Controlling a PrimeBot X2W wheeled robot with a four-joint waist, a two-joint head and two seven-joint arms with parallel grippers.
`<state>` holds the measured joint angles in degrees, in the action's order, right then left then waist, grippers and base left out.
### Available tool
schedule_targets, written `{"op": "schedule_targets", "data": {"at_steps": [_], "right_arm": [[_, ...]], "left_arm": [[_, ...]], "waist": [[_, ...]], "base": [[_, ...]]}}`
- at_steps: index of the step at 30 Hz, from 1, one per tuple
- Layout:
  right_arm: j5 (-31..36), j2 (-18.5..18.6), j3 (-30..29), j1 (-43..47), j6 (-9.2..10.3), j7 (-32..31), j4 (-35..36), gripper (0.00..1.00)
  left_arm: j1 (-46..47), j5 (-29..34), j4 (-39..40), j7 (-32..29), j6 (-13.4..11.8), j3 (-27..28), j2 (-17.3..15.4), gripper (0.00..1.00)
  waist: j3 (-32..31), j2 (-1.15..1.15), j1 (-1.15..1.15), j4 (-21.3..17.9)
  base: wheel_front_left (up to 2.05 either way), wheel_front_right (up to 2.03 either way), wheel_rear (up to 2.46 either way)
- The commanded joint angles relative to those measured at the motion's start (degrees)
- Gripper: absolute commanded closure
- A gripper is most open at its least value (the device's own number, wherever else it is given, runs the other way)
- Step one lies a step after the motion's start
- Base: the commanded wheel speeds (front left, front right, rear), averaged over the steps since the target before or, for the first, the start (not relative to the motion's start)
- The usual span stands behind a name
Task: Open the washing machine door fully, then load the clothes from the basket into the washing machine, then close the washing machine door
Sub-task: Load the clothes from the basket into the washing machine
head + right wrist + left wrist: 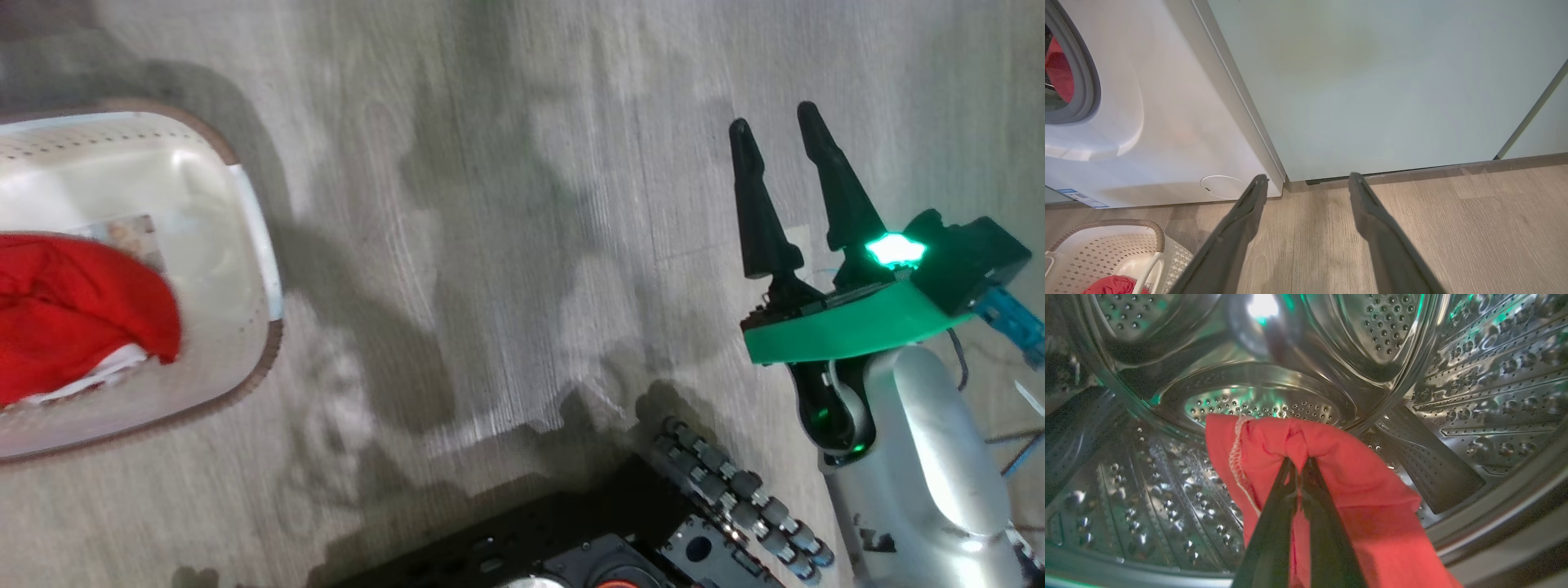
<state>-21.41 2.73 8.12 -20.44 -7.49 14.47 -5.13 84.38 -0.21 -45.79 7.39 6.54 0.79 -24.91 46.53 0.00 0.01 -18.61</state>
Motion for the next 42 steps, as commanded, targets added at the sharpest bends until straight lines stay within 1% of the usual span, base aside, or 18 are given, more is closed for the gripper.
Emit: {"op": "schedule_targets", "data": {"at_steps": [1, 6, 11, 19, 23, 29, 30, 31, 42], "right_arm": [[-0.69, 0.15, 1.38, 0.89, 0.0, 0.53, 1.71, 0.0], [-2.05, 0.15, 2.77, 0.07, 0.0, 0.53, 1.74, 0.0], [-2.81, 0.15, 4.02, -0.38, 0.0, 0.53, 1.78, 0.0], [-3.82, 0.15, 5.57, -0.68, 0.0, 0.53, 2.06, 0.0], [-4.42, 0.15, 6.4, -0.91, 0.0, 0.53, 2.48, 0.0], [-4.85, 0.15, 6.83, -0.94, 0.0, 0.53, 2.79, 0.0], [-4.92, 0.15, 6.89, -0.99, 0.0, 0.53, 2.8, 0.0], [-4.98, 0.15, 6.94, -1.05, 0.0, 0.53, 2.8, 0.0], [-4.47, 0.15, 6.01, -1.49, 0.0, 0.53, 2.39, 0.0]], "left_arm": [[3.52, 0.82, 1.17, -0.91, 0.37, -0.9, -3.7, 1.0], [10.44, 1.74, -2.08, -3.03, 0.71, -3.77, -6.01, 1.0], [15.21, 2.72, -4.56, -2.51, 0.75, -5.19, -7.47, 1.0], [21.62, 4.07, -11.37, -1.52, -0.56, -7.02, -8.18, 1.0], [23.78, 5.02, -14.67, -1.35, -0.16, -8.93, -8.61, 1.0], [25.72, 3.62, -19.49, -1.24, 0.28, -9.24, -8.55, 0.99], [25.99, 3.51, -19.95, -0.86, 0.3, -9.32, -8.59, 0.44], [26.21, 3.25, -20.48, -0.57, 0.32, -9.26, -8.58, 0.0], [25.43, 2.11, -24.74, 2.99, 0.32, -10.36, -7.74, 0.0]], "waist": [[1.32, 0.0, -0.01, -1.25], [3.03, 0.0, -0.01, -2.75], [3.84, 0.0, -0.01, -3.98], [4.89, 0.0, -0.01, -5.97], [5.58, 0.0, -0.01, -6.94], [5.89, 0.0, -0.01, -7.58], [5.89, 0.0, -0.01, -7.62], [5.86, 0.0, -0.01, -7.65], [3.64, 0.0, -0.01, -6.7]], "base": [[0.0, 0.0, 0.0], [0.0, 0.0, 0.0], [0.0, 0.0, 0.0], [0.0, 0.0, 0.0], [0.0, 0.0, 0.0], [0.0, 0.0, 0.0], [0.0, 0.0, 0.0], [0.0, 0.0, 0.0], [0.0, 0.0, 0.0]]}}
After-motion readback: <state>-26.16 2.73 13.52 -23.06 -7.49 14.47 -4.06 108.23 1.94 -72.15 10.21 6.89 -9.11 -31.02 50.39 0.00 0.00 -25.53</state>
